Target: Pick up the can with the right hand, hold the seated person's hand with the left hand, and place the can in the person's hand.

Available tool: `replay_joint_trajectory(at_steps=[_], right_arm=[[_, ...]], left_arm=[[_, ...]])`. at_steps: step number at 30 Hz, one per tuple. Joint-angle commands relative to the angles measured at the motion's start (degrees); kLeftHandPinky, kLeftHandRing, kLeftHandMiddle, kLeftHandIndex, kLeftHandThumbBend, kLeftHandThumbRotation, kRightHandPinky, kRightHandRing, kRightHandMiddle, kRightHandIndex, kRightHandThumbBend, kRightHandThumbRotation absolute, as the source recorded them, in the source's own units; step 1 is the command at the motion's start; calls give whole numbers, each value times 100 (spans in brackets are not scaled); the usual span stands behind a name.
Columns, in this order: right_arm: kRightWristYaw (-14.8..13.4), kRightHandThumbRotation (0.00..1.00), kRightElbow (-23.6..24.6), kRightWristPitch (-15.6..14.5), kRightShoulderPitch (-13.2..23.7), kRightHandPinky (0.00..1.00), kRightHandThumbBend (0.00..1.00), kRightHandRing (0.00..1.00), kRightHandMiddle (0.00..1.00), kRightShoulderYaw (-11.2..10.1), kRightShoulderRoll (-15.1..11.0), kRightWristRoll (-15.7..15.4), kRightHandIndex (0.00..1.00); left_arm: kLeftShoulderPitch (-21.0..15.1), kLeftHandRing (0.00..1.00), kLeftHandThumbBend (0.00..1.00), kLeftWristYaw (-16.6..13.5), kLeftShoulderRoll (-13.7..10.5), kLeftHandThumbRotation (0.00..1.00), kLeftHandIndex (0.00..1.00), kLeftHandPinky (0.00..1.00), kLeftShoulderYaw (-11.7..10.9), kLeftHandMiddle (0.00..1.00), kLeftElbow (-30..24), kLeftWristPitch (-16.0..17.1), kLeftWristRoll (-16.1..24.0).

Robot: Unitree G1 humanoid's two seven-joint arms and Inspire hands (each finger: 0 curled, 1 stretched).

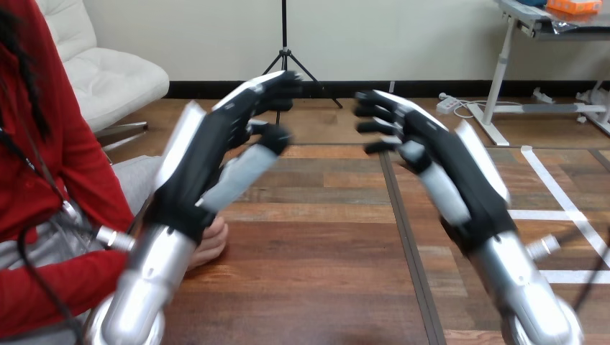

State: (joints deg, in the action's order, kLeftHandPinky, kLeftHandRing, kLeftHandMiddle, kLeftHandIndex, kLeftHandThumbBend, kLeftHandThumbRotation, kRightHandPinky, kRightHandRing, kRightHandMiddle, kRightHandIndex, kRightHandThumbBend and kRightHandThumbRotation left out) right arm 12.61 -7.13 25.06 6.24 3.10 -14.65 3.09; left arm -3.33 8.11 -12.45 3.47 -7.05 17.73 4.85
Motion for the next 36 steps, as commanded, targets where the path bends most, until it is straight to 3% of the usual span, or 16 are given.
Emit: replay_joint_trajectory(at_steps=[1, 7, 8, 19, 36], right_arm=[[-2, 100, 289, 353, -390, 69, 89, 78, 83, -287, 185, 386, 84], [-14, 100, 431, 489, -937, 68, 87, 77, 83, -414, 337, 713, 84], [-7, 100, 455, 498, -1016, 68, 86, 78, 83, -430, 354, 757, 84], [213, 100, 581, 520, -1714, 69, 84, 78, 82, -590, 550, 1374, 86], [605, 100, 402, 644, -2067, 70, 83, 76, 80, -798, 772, 1815, 86]], left_arm=[[330, 73, 84, 58, 111, 100, 70, 59, -280, 74, -161, 351, -573], [795, 72, 75, 308, 61, 100, 67, 56, -353, 72, -201, 508, -1030], [857, 72, 70, 344, 54, 100, 67, 55, -367, 71, -192, 543, -1079], [1398, 70, 56, 533, 171, 100, 65, 53, -498, 70, -51, 755, -1360], [1776, 71, 52, 867, 160, 100, 65, 55, -540, 71, 0, 485, -1751]])
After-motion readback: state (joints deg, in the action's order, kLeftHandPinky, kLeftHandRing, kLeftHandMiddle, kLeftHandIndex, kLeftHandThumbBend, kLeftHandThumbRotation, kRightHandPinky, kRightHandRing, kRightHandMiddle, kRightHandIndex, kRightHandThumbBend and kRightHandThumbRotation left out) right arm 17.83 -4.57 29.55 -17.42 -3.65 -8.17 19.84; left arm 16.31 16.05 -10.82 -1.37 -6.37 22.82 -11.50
